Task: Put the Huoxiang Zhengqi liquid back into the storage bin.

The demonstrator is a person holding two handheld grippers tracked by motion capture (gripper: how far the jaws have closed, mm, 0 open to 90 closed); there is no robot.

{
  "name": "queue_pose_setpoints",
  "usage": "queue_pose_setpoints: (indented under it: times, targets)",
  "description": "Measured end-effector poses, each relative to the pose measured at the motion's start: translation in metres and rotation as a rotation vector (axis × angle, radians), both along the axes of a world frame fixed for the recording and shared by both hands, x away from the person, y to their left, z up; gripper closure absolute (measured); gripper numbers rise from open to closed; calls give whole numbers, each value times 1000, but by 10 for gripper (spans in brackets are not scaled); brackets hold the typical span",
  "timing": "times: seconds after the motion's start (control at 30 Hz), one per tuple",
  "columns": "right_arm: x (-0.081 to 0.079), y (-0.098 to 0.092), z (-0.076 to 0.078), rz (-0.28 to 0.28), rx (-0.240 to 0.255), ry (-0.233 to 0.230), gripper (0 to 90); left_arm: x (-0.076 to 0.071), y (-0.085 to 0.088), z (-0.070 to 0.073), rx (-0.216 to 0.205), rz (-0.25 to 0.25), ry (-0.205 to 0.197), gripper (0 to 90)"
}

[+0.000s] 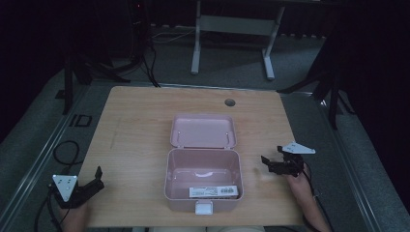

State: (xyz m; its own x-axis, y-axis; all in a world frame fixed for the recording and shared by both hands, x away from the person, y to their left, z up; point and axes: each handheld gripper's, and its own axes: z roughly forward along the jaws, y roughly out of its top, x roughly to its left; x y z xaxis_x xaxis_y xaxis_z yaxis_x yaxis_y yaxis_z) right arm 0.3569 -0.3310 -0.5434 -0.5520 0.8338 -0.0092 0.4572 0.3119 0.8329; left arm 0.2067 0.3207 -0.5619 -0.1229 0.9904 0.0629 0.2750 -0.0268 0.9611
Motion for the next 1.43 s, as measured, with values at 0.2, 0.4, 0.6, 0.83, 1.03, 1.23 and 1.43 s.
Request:
queue_pose_setpoints:
  times: [0.2,0.4,0.6,0.83,1.03,1.23,1.43]
  targets:
    - [-4,-7,-6,-110,0,-42,127,0,0,0,2,1,-1,21]
    - [-9,-18,-7,-218,3,-99,129,0,0,0,3,1,-2,22]
    - [-12,-26,-8,-319,-36,-104,129,-1,-1,0,9,0,-6,21]
    - [-16,-36,-4,-399,-2,-126,129,-1,-1,0,7,3,-10,21]
    - [-15,-45,-4,-436,15,-116,129,-1,-1,0,6,5,-13,21]
    - [-14,-51,-4,-458,31,-103,129,-2,-2,0,6,7,-14,21]
    - [-13,-50,-6,-444,23,-91,130,-2,-2,0,6,7,-13,21]
